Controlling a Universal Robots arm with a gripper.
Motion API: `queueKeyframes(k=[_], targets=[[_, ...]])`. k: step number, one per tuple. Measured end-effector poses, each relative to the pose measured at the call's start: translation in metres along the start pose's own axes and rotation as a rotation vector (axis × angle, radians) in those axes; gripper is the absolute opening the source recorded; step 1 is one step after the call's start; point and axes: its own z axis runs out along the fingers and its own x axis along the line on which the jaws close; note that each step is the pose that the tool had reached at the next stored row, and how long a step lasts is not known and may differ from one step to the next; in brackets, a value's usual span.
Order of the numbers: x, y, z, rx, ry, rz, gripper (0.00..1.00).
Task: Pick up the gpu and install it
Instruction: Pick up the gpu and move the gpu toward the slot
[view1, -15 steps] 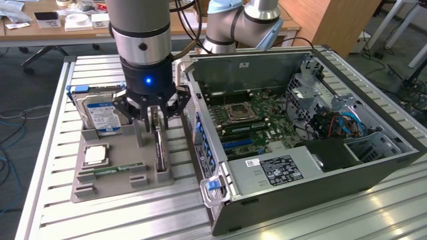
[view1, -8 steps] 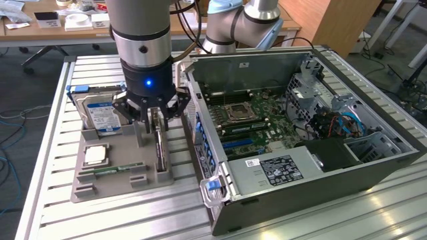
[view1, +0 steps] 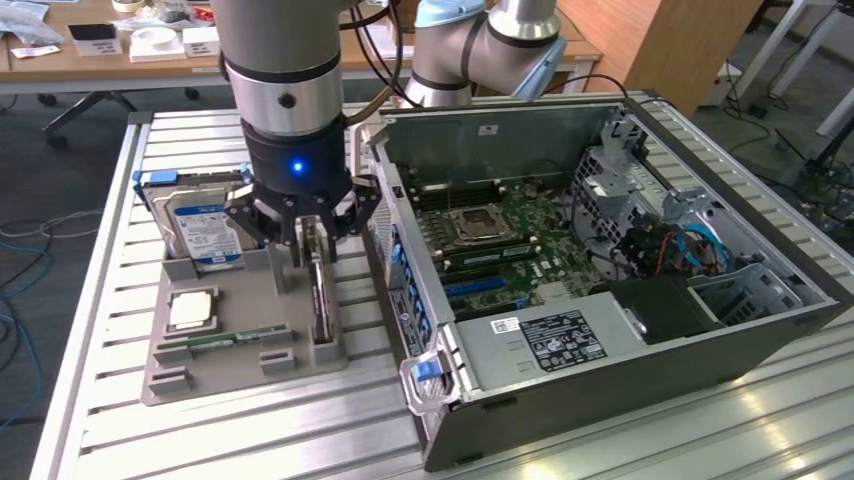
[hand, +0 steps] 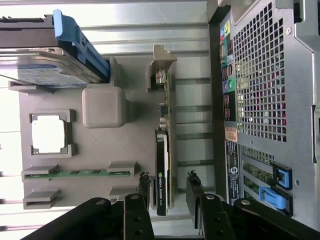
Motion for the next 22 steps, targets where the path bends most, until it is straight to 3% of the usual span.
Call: queueKeyframes(k=[22], targets=[[0.0001, -0.0003, 0.0051, 0.0001, 0.0001, 0.000, 0.43]])
